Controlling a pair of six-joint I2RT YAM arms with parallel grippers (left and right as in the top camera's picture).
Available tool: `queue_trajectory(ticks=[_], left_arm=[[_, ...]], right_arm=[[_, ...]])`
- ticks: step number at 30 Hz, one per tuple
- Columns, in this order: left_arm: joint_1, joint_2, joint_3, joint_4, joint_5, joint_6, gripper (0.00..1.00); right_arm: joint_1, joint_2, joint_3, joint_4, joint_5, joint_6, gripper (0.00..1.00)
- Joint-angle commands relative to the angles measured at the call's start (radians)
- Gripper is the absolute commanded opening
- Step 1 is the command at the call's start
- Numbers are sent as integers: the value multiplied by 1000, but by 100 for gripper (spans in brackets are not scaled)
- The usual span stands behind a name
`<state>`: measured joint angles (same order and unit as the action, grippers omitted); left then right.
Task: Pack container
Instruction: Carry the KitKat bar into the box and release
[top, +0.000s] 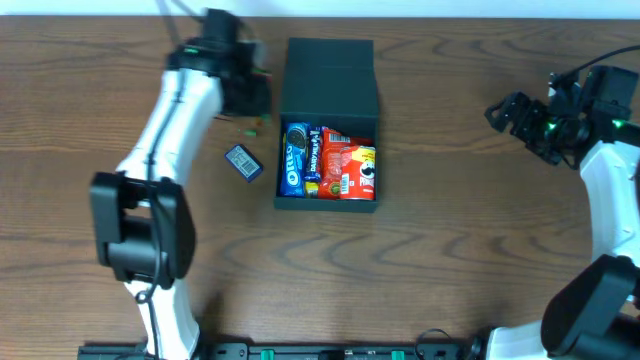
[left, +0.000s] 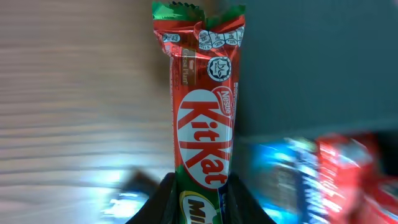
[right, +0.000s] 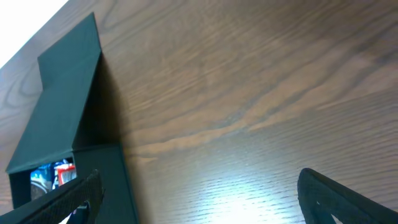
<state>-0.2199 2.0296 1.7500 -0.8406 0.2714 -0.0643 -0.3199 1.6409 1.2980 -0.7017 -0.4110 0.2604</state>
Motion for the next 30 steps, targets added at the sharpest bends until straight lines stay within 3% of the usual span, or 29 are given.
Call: queue_trajectory(ticks=[1, 4, 10, 17, 30], left_arm=[[-109, -29, 16, -18, 14, -48, 7], [-204, -29, 16, -21, 13, -96, 12], [-296, -29, 15, -63, -18, -217, 11], [-299, -29, -13, -132, -68, -280, 7], [-296, -21, -46, -127, -167, -326, 12]], right_arm=[[-9, -13, 16, 11, -8, 6, 99], [-9, -13, 16, 14, -8, 4, 99], [-9, -13, 16, 13, -8, 3, 99], [-9, -13, 16, 13, -8, 4, 99], [-8, -13, 16, -1, -8, 5, 99]])
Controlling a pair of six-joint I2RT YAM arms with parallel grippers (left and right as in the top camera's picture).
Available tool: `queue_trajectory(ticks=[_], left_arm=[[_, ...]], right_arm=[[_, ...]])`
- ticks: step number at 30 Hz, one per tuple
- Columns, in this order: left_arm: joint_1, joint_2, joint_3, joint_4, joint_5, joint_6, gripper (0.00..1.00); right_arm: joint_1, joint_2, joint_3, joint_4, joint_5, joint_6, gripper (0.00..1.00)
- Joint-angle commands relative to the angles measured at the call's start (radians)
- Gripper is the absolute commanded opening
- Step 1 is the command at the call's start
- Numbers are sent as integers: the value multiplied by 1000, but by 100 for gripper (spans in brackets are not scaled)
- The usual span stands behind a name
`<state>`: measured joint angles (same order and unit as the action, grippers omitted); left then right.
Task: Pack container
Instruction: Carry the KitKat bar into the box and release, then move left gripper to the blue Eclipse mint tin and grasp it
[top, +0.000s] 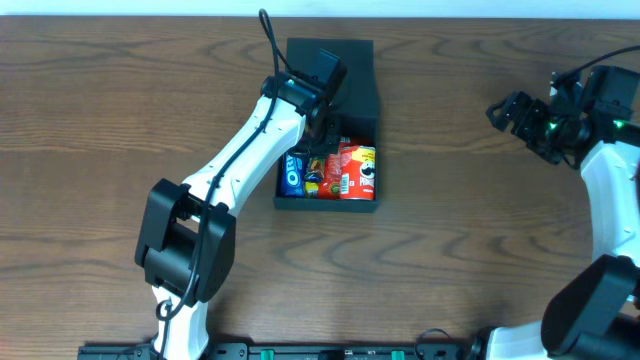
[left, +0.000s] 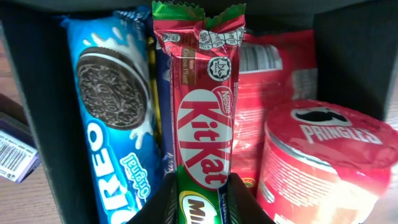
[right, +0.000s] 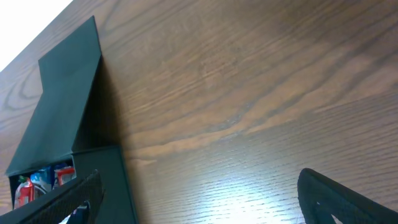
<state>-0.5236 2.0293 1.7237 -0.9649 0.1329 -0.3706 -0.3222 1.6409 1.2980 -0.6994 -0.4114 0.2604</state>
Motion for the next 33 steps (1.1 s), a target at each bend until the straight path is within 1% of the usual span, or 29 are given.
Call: queue_trajectory(ticks=[1, 2, 3, 4, 6, 7, 8, 9, 12, 15, 17, 20, 22, 24, 28, 29, 31, 33], left_arm=[[8, -21, -23, -3, -28, -26, 13], [8, -21, -27, -3, -26, -27, 15], [8, -21, -29, -3, -19, -27, 18], [8, -21, -29, -4, -7, -27, 25], [8, -21, -29, -3, 8, -27, 50], [8, -21, -29, -4, 15, -26, 59], [8, -21, -29, -6, 17, -26, 66], [8, -21, -29, -8, 17, -26, 68], [8, -21, -28, -8, 17, -25, 69], [11, -23, -23, -8, 17, 1, 65], [20, -34, -15, -14, 16, 1, 64], [39, -57, 0, -21, 10, 5, 59], [62, -82, 5, -29, 8, 4, 60], [96, -114, 5, -47, -14, 3, 65], [183, -150, 5, -101, -142, -58, 61], [207, -150, 5, -108, -144, -71, 60], [243, -146, -3, -113, -139, -111, 61], [267, -144, -21, -110, -140, -158, 66]], right_arm=[[-6, -13, 16, -3, -8, 5, 99], [-6, -13, 16, -3, -8, 5, 99], [-6, -13, 16, -3, -8, 5, 99], [-6, -13, 16, -3, -8, 5, 99], [-6, -13, 16, -4, -8, 5, 99], [-6, -13, 16, -5, -8, 5, 99], [-6, -13, 16, -6, -8, 5, 99], [-6, -13, 16, -8, -8, 4, 99], [-6, -13, 16, -24, -8, 4, 99], [-6, -13, 16, -33, -8, 3, 99], [-6, -13, 16, -37, -8, -4, 99], [-6, -13, 16, -38, -8, -7, 99], [-6, -13, 16, -39, -8, -7, 99], [-6, -13, 16, -42, -8, -7, 99], [-6, -13, 16, -46, -8, -7, 99], [-6, -13, 16, -46, -8, -7, 99], [-6, -13, 16, -46, -8, -6, 99], [-6, -13, 16, -45, -8, -6, 99]])
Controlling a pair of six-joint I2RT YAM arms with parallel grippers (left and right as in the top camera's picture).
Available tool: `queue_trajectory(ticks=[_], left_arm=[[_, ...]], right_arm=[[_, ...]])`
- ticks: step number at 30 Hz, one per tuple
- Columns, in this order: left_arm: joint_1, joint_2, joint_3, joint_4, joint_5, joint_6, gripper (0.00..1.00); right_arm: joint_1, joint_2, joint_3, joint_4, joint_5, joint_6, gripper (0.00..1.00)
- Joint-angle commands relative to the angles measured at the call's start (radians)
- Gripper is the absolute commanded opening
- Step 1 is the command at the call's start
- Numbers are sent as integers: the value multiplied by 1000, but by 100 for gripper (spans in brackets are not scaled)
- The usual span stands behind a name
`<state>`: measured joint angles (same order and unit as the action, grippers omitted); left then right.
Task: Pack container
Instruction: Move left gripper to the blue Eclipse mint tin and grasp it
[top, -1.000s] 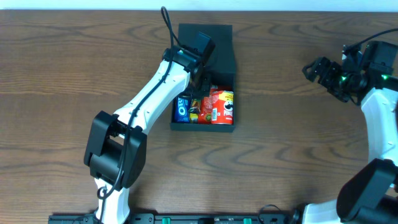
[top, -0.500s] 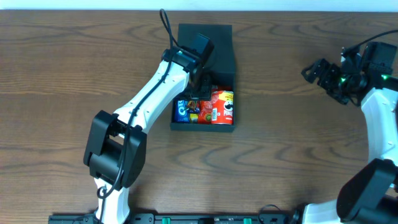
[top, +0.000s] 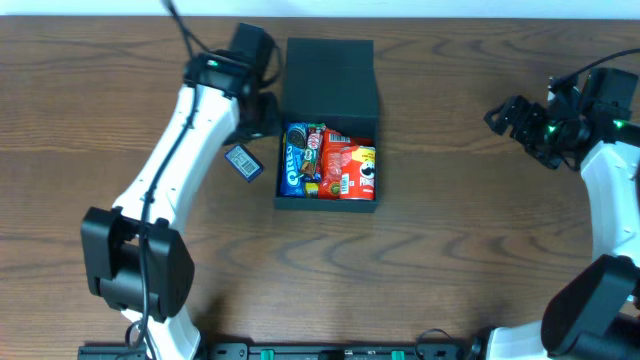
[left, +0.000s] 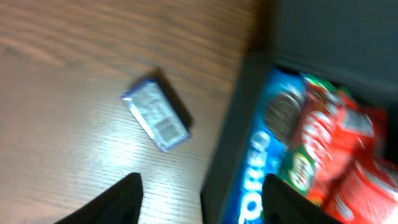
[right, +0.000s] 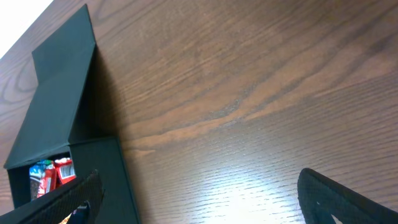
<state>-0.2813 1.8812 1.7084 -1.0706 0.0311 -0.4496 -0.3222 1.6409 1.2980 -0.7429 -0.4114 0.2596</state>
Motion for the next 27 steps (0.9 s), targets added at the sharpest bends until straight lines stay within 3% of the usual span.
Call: queue_trajectory(ticks=[1, 8, 13, 27], left_arm=[[33, 6, -17, -1, -42, -101, 66], [60, 6, -221, 127, -32, -288, 71], [59, 6, -313, 242, -65, -288, 70], [59, 77, -384, 369, -60, -340, 71]], right_arm=[[-6, -13, 16, -2, -8, -6, 99], [-5, -13, 16, -3, -8, -5, 99], [-5, -13, 16, -5, -8, -5, 99], [-5, -13, 16, -18, -8, -5, 99]])
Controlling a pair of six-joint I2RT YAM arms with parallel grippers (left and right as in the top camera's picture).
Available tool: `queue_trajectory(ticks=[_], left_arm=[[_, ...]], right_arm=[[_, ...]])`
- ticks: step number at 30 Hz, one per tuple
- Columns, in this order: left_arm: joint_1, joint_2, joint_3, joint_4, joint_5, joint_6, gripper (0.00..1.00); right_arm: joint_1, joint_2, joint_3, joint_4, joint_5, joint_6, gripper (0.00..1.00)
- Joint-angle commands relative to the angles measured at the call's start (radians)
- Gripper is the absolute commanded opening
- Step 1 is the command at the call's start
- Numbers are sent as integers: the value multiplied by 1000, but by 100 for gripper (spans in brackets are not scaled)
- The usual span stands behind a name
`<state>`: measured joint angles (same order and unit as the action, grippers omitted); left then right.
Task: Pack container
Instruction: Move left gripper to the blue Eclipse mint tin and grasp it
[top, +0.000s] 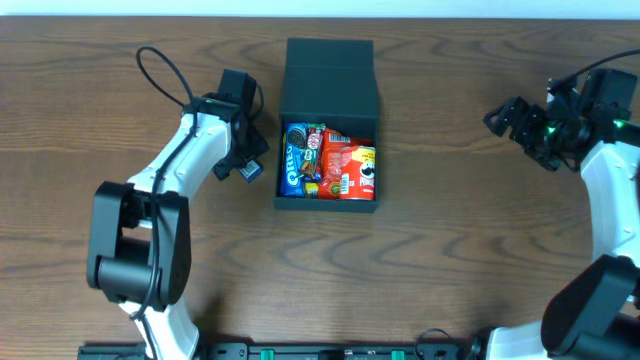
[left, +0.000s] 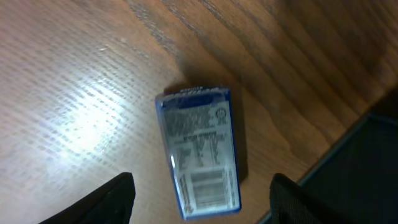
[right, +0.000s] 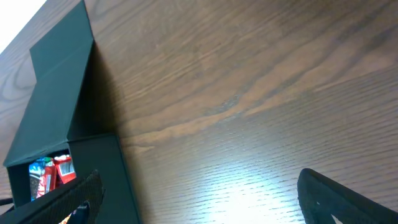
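The dark green box (top: 329, 201) lies open, its lid (top: 330, 68) flipped back. Inside are an Oreo pack (top: 294, 165), a KitKat bar (top: 314, 147), a red bag (top: 342, 160) and a Pringles can (top: 364, 180). A small blue packet (left: 202, 152) lies flat on the table left of the box, partly under my left gripper (top: 243, 158) in the overhead view. My left gripper (left: 202, 208) is open just above it, one finger on either side of its near end. My right gripper (top: 510, 115) is open and holds nothing, far right of the box.
In the right wrist view, wood table (right: 249, 93) stretches between my right gripper (right: 199, 199) and the box lid (right: 59, 93). The box wall (left: 367, 162) stands close to the right of the blue packet. A black cable (top: 160, 70) loops behind the left arm.
My left gripper has moved from beside the box's upper left corner down to just over the blue packet, still open. The right arm has not moved.
My left gripper was shut on the KitKat bar left of the box lid. A second later it held the bar over the snacks in the box. Then the bar lay in the box and the gripper was open outside it. Now it hangs over the blue packet.
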<state>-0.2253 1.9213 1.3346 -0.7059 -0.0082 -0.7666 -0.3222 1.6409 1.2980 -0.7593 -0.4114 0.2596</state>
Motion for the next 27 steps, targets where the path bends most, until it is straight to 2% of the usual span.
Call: queue_trajectory(ticks=[1, 20, 23, 27], left_arm=[[3, 50, -10, 5, -17, -23, 71], [3, 116, -10, 41, 27, -23, 70], [3, 116, -10, 42, 27, -22, 65], [3, 116, -10, 42, 27, -19, 53]], right_arm=[[-5, -13, 16, -3, -8, -5, 99], [-5, -13, 16, -4, -8, -6, 99], [-5, -13, 16, -4, -8, -6, 99], [-5, -13, 16, -4, -8, -6, 99]])
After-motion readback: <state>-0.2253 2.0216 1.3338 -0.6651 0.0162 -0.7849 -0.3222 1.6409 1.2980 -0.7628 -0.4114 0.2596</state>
